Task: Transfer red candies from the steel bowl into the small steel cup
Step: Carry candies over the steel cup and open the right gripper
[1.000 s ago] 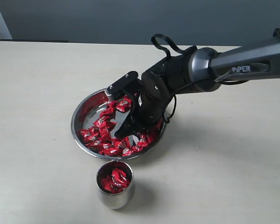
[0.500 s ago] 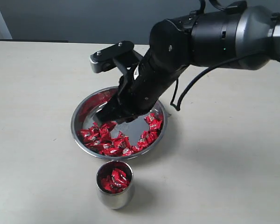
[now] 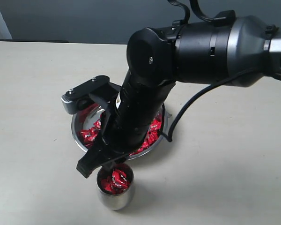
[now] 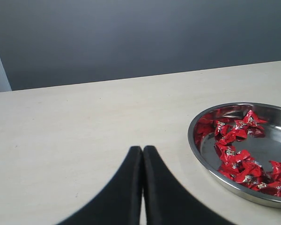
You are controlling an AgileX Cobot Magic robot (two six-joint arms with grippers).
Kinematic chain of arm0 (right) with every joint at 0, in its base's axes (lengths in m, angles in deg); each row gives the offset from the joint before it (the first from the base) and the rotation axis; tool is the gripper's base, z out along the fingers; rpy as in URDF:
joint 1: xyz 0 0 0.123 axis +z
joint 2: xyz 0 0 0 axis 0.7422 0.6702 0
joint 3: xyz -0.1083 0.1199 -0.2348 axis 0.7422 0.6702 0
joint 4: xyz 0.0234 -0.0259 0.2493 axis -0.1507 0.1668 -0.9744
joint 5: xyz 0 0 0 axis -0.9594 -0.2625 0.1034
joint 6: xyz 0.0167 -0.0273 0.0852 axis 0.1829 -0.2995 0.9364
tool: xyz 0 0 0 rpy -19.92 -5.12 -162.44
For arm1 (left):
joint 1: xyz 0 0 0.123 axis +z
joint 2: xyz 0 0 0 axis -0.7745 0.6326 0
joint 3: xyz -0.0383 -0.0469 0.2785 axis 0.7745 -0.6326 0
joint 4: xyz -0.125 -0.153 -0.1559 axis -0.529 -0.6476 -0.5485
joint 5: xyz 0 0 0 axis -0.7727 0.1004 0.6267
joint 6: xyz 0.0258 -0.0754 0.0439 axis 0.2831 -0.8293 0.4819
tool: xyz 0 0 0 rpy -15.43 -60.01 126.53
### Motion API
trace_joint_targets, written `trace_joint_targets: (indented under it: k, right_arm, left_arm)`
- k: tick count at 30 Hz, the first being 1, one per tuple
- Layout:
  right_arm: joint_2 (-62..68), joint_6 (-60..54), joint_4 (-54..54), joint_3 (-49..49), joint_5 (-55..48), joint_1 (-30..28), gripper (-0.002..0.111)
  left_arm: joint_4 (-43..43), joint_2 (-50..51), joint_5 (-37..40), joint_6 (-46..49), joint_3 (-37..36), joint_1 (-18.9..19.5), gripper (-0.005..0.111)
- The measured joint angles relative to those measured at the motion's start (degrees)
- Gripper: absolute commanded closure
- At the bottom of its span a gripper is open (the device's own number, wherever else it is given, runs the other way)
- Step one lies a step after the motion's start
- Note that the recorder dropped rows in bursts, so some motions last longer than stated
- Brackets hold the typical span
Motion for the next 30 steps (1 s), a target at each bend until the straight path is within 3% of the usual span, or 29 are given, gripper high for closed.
trace_joint_targets:
  k: [11,13,17,19,27,30]
  right_arm:
    - [-0.1,-4.5,-0.5,0.0,-5.4,0.0,0.107]
    - [-0.1,-5.6,-0.9,0.0,-5.4,0.0,0.101]
    - [-0.1,-6.8,-1.3,0.0,-5.3,0.0,0.073]
    - [-0.1,-7.1,-1.4,0.0,-5.1,0.0,0.066]
    - [-0.1,-7.4,-1.0,0.0,-3.8,0.0,0.066]
    - [-0.1,-3.7,7.1,0.0,-0.6,0.0,0.066]
  left_arm:
    - [0.0,0.0,0.0,0.0,0.0,0.0,0.106]
    - [0.0,0.0,0.0,0.0,0.0,0.0,0.106]
    - [0.0,0.0,0.0,0.0,0.0,0.0,0.106]
    - [0.0,0.0,0.0,0.0,0.0,0.0,0.106]
    - [0.0,0.0,0.0,0.0,0.0,0.0,0.106]
    - [0.0,0.0,0.0,0.0,0.0,0.0,0.106]
